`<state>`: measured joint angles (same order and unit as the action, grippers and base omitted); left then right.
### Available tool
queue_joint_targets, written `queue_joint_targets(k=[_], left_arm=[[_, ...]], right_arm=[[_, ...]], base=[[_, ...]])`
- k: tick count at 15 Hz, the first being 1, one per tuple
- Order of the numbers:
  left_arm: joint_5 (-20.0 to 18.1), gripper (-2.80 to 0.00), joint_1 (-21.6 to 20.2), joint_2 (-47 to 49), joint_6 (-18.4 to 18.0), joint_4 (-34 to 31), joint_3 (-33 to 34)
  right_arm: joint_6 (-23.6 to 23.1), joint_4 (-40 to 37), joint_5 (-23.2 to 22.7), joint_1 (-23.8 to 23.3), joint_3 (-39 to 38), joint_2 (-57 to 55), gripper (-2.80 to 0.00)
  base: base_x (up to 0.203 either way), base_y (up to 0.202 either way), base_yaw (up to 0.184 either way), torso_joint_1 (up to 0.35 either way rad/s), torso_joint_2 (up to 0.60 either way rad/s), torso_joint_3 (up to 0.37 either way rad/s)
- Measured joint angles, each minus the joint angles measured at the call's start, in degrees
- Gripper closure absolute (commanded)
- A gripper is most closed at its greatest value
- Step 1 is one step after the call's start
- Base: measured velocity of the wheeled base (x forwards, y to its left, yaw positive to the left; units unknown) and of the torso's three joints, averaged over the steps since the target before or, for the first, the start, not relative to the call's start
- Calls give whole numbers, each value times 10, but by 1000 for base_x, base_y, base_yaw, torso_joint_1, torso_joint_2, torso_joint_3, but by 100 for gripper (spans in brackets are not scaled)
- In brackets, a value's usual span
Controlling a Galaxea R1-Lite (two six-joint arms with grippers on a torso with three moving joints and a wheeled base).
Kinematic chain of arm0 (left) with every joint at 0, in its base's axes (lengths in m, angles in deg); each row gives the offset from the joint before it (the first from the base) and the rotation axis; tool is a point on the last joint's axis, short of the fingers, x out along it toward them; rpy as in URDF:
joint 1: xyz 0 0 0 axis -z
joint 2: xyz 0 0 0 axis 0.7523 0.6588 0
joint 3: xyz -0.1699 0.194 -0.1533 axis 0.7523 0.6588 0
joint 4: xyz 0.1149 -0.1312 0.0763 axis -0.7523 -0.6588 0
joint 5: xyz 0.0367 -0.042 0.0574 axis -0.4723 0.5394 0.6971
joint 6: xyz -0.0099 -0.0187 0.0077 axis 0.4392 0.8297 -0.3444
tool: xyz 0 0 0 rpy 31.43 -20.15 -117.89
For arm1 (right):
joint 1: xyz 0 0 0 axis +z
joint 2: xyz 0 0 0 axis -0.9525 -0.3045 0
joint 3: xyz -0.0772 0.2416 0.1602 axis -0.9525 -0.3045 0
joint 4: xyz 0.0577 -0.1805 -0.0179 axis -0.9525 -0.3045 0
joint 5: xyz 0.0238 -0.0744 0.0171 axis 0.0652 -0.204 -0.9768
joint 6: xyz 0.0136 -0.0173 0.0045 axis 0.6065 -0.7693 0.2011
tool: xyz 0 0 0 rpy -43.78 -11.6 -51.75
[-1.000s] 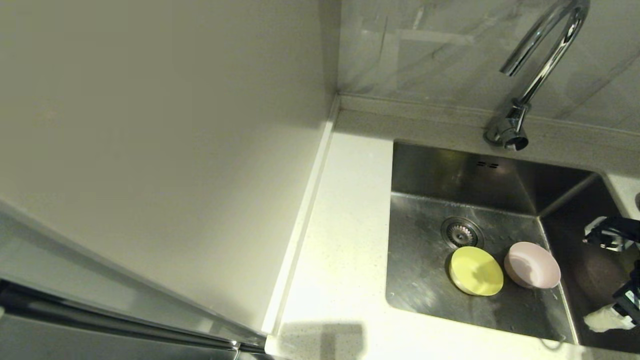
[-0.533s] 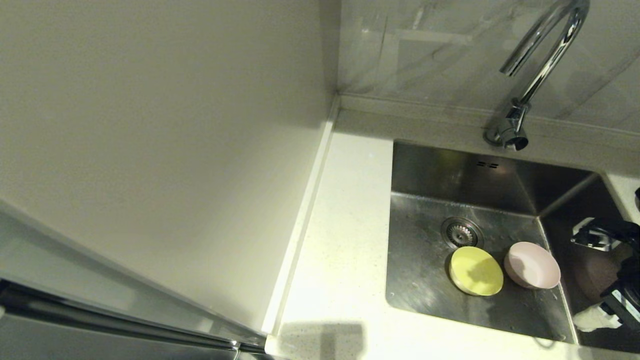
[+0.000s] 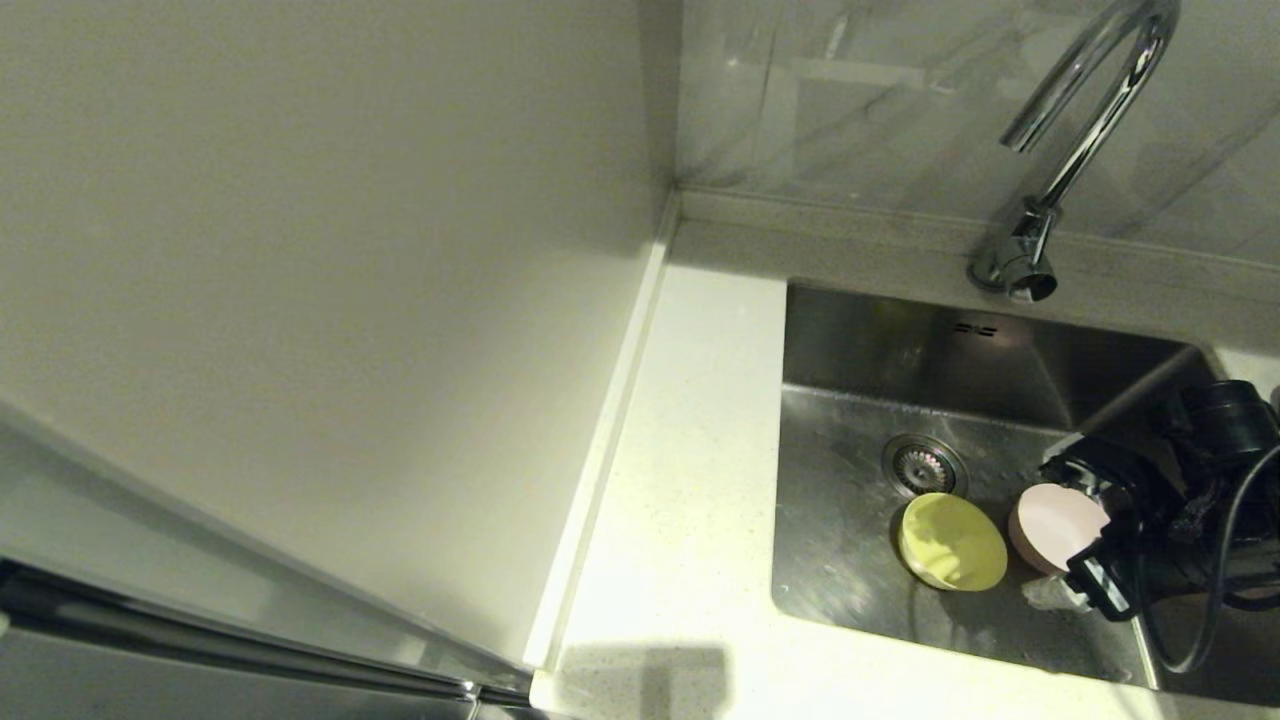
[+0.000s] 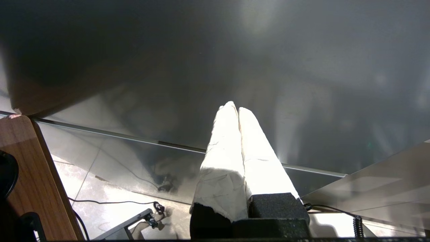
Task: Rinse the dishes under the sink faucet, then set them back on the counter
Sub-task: Put a bowl back to the table from the sink
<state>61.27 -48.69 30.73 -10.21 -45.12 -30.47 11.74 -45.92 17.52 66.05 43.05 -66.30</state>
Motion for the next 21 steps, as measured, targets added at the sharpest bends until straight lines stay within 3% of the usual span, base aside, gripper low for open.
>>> queue_joint_targets(k=[2, 4, 15, 18, 21], left_arm=[[0, 0, 0, 0, 0, 0, 0], [0, 0, 0, 0, 0, 0, 0], [0, 0, 0, 0, 0, 0, 0], [0, 0, 0, 0, 0, 0, 0], [0, 0, 0, 0, 0, 0, 0]], right_arm=[[-2, 87, -2, 1, -10, -34, -280], [1, 121, -1, 1, 4, -66, -280], [29, 127, 124, 1, 113, -173, -280], [81, 122, 139, 2, 125, -182, -280], [169, 57, 156, 3, 157, -186, -280]], base=[[0, 0, 0, 0, 0, 0], [0, 0, 0, 0, 0, 0], [0, 0, 0, 0, 0, 0], [0, 0, 0, 0, 0, 0], [0, 0, 0, 0, 0, 0]])
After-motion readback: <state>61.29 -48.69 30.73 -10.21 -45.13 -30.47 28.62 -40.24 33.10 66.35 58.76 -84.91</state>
